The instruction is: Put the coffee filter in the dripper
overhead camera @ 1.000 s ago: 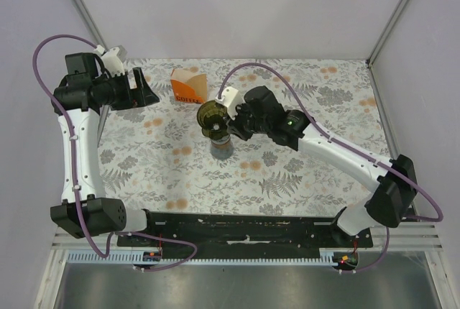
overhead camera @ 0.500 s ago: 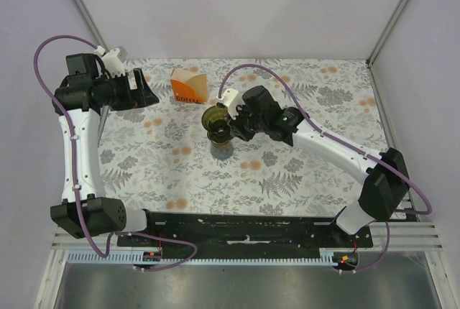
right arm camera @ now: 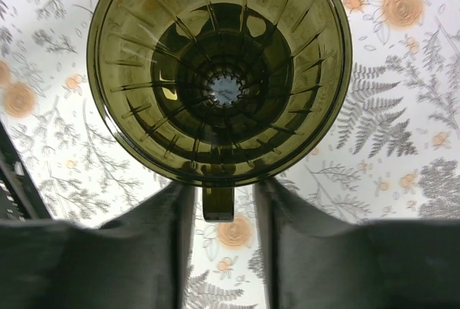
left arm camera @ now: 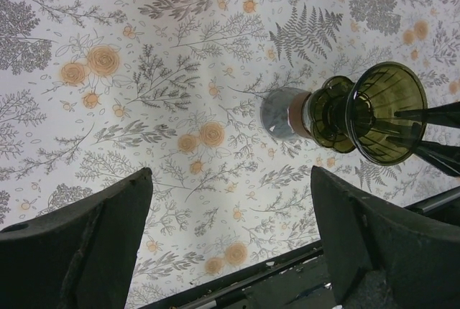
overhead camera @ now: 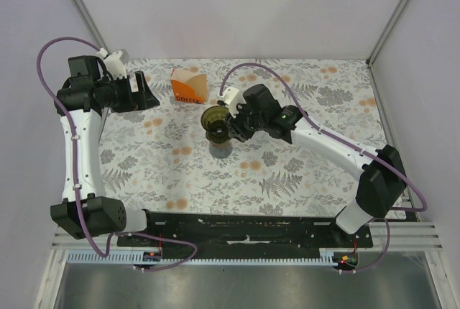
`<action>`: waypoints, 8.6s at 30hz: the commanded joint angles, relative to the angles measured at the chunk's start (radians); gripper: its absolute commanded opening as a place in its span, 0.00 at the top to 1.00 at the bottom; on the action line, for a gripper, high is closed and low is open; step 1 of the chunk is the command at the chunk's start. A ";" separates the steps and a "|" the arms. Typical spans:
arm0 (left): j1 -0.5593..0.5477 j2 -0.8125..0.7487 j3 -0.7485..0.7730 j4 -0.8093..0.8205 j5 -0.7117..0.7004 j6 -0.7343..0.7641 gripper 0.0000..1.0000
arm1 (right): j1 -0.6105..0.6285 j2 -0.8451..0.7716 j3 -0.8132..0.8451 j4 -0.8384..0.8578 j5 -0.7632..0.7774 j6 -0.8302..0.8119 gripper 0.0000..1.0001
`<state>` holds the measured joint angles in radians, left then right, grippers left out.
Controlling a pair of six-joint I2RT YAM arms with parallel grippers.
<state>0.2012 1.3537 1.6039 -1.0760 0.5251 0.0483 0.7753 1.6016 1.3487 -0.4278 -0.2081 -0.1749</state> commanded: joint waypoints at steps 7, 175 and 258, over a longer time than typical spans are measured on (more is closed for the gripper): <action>-0.046 0.022 -0.030 0.154 -0.106 0.084 0.04 | -0.004 -0.097 0.084 -0.038 -0.013 -0.028 0.16; -0.336 -0.134 0.090 -0.383 0.509 0.811 0.20 | 0.007 -0.376 0.132 -0.200 -0.393 -0.235 1.00; -0.511 -0.021 0.338 -0.306 0.532 0.710 0.86 | -0.007 -0.447 0.210 0.116 -0.465 0.072 1.00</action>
<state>-0.3099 1.3342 1.9549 -1.3293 1.0199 0.6937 0.7692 1.1645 1.5490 -0.3645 -0.6754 -0.1009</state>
